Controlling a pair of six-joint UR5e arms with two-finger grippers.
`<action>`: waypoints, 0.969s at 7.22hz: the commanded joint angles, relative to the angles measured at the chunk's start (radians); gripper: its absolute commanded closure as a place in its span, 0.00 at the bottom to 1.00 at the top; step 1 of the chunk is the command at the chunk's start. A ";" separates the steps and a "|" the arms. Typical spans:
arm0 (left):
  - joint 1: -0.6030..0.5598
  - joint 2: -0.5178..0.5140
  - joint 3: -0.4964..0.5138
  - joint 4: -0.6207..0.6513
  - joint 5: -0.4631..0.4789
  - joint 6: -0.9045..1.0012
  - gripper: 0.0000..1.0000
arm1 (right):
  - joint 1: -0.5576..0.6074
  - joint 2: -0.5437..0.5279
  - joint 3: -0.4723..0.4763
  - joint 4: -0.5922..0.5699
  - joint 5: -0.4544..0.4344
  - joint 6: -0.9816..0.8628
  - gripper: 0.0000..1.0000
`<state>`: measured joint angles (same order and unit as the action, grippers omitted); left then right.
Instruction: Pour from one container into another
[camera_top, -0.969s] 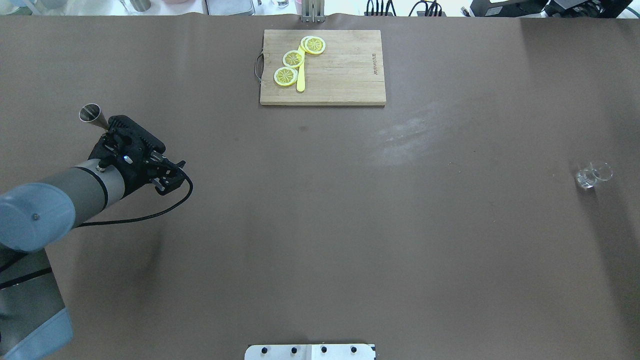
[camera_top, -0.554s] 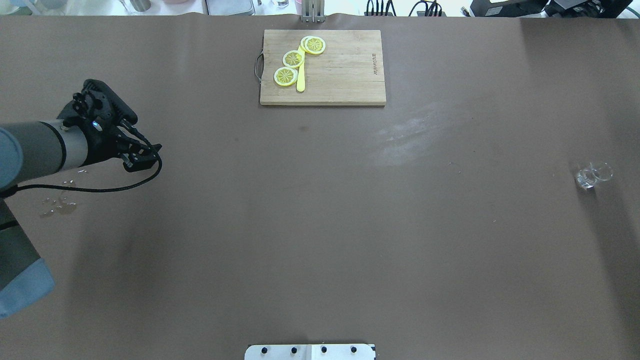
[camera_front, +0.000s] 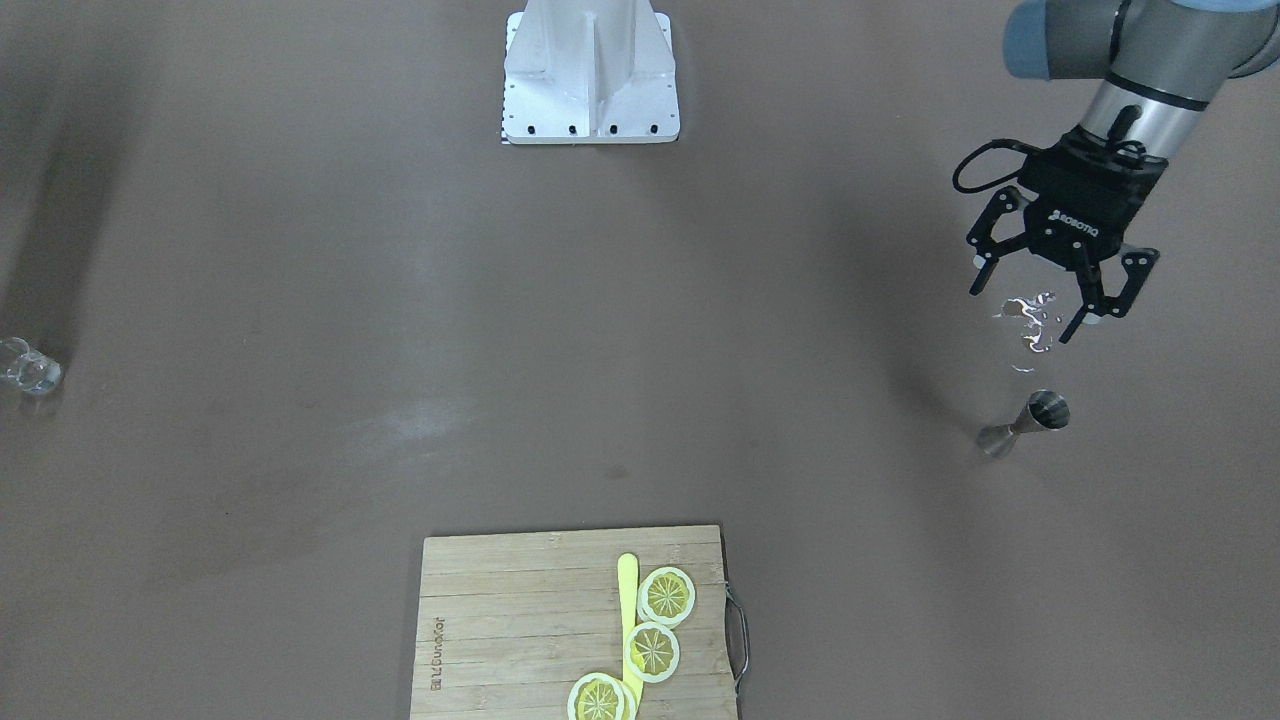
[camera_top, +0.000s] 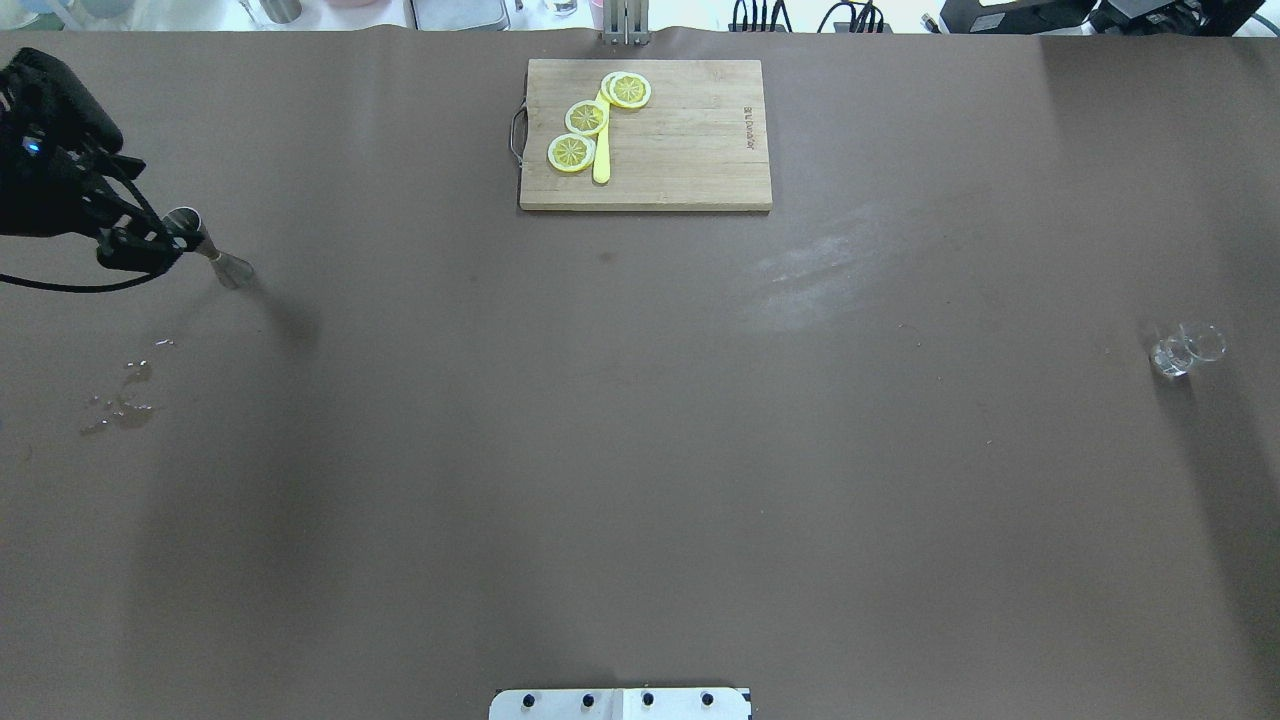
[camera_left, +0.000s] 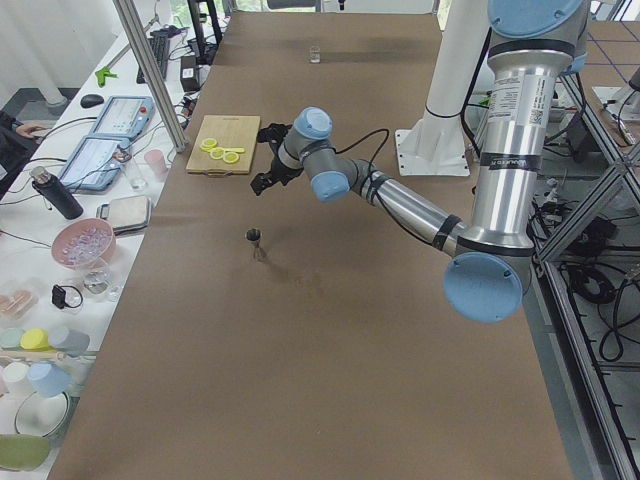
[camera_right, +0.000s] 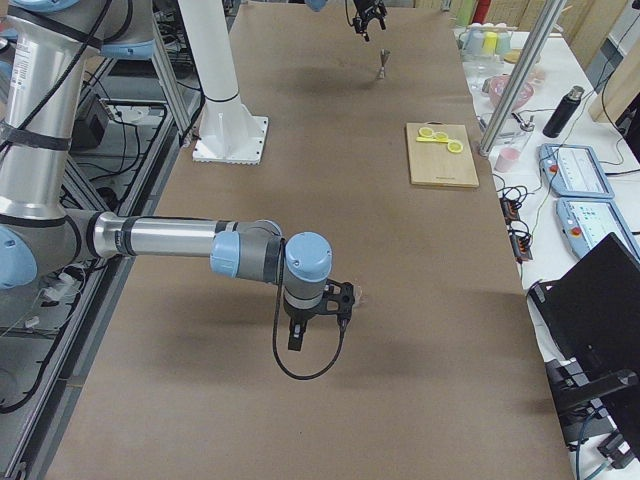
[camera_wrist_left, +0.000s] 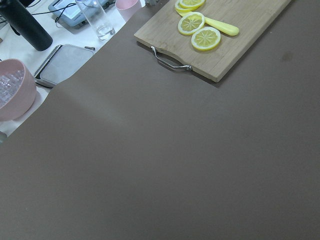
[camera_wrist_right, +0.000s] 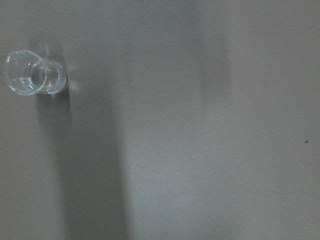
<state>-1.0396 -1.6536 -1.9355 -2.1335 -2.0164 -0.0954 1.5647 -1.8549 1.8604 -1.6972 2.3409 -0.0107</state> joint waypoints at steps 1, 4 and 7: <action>-0.191 0.017 0.093 -0.002 -0.210 0.115 0.03 | 0.000 -0.001 0.002 -0.001 0.003 0.000 0.00; -0.304 0.128 0.145 -0.002 -0.396 0.134 0.03 | 0.000 -0.006 0.003 0.002 0.020 0.000 0.00; -0.336 0.236 0.148 0.016 -0.475 0.125 0.03 | 0.002 -0.009 0.008 0.001 0.046 0.000 0.00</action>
<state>-1.3612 -1.4566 -1.7877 -2.1300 -2.4595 0.0340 1.5657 -1.8630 1.8675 -1.6965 2.3829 -0.0107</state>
